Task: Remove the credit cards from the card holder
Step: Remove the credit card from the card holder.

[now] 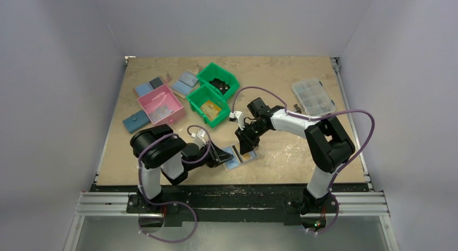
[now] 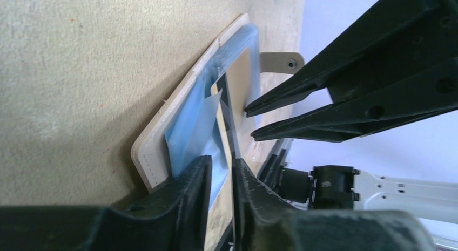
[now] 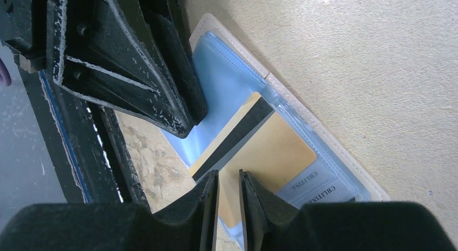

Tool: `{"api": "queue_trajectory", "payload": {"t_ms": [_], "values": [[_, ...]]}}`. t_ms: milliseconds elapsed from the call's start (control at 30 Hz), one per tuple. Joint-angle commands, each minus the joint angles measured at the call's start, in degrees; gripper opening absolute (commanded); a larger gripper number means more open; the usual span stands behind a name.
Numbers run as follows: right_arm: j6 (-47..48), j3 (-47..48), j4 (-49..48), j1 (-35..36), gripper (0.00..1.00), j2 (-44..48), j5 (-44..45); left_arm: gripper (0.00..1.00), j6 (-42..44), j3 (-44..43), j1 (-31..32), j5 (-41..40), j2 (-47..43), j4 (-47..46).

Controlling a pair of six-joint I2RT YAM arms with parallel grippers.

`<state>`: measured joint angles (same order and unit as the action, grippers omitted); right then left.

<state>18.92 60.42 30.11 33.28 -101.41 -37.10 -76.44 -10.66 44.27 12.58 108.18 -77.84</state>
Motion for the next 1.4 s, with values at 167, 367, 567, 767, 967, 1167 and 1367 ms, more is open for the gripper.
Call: {"api": "queue_trajectory", "payload": {"t_ms": [167,367,567,767,967,1167,1367], "values": [[2.53,0.04,1.01,-0.65,0.30,-2.13,7.14,0.34,-4.67,3.81,-0.15,-0.28,5.58,-16.87],[2.57,0.05,1.01,-0.61,0.30,-2.30,7.20,0.35,2.49,2.15,0.60,-5.61,-8.43,5.78],[2.59,0.10,1.10,-0.64,0.30,-2.39,7.14,0.48,11.88,-3.78,4.82,-16.64,-26.04,35.19],[2.62,0.05,1.09,-0.60,0.30,-2.31,7.22,0.67,8.30,-0.59,4.78,-14.34,-25.39,26.08],[2.68,0.05,1.09,-0.60,0.30,-2.24,7.31,0.59,5.43,-2.12,4.94,-11.02,-18.46,17.20],[2.65,0.03,1.18,-0.58,0.30,-2.31,7.31,0.52,3.99,-2.33,5.34,-10.98,-15.99,14.03],[2.70,0.05,1.18,-0.58,0.30,-2.44,7.31,0.51,3.42,-3.41,6.38,-12.04,-16.32,14.56]]}}
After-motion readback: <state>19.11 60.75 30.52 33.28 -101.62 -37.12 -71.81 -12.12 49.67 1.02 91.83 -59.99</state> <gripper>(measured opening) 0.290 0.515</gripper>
